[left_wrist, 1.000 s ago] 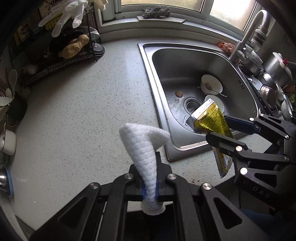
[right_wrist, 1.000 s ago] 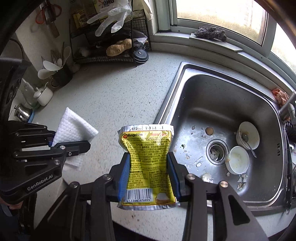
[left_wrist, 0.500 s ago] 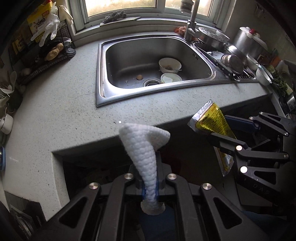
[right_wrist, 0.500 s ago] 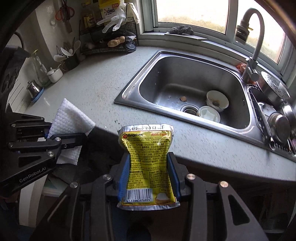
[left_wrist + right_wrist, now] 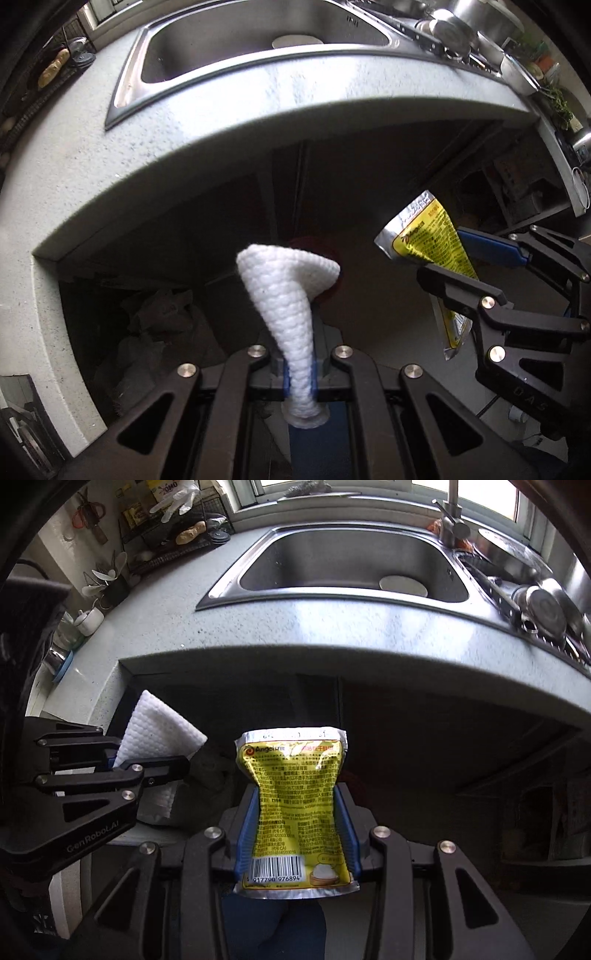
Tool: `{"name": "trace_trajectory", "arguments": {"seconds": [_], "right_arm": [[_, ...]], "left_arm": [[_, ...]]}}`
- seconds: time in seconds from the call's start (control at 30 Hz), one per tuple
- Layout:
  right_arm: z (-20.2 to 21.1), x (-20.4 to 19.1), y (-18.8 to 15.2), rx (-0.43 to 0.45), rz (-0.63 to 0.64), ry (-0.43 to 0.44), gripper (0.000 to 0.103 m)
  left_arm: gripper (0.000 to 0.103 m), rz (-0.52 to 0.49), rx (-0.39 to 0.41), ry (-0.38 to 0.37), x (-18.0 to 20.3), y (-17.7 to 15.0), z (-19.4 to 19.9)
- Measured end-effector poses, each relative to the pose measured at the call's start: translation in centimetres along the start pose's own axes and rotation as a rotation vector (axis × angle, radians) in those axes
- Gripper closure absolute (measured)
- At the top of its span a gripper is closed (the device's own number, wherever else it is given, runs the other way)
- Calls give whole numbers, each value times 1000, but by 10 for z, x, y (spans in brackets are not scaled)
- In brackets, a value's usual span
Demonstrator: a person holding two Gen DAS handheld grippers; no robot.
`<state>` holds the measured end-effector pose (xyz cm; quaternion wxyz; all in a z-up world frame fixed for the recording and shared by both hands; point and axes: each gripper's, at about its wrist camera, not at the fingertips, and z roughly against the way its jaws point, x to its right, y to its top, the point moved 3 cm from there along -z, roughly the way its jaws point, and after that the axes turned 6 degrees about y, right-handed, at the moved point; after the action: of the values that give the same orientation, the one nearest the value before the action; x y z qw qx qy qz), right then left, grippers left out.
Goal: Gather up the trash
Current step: 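Carry the wipe and yellow packet down over the red bucket with both tools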
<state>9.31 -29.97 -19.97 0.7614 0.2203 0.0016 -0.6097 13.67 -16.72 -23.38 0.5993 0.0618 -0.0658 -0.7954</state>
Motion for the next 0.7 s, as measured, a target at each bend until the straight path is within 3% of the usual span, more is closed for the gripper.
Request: {"name": "trace_trajectory", "arguments": {"seconds": [0.37,0.7], "right_arm": [[-108,56,-36,-76,-114,-43,66],[-207,122,-57,-84,-215,-60,66]], "left_arm": [[97,-21,-136,-62,15,-7,-139],[97,-79,-147,-73,43,3,-271]]}}
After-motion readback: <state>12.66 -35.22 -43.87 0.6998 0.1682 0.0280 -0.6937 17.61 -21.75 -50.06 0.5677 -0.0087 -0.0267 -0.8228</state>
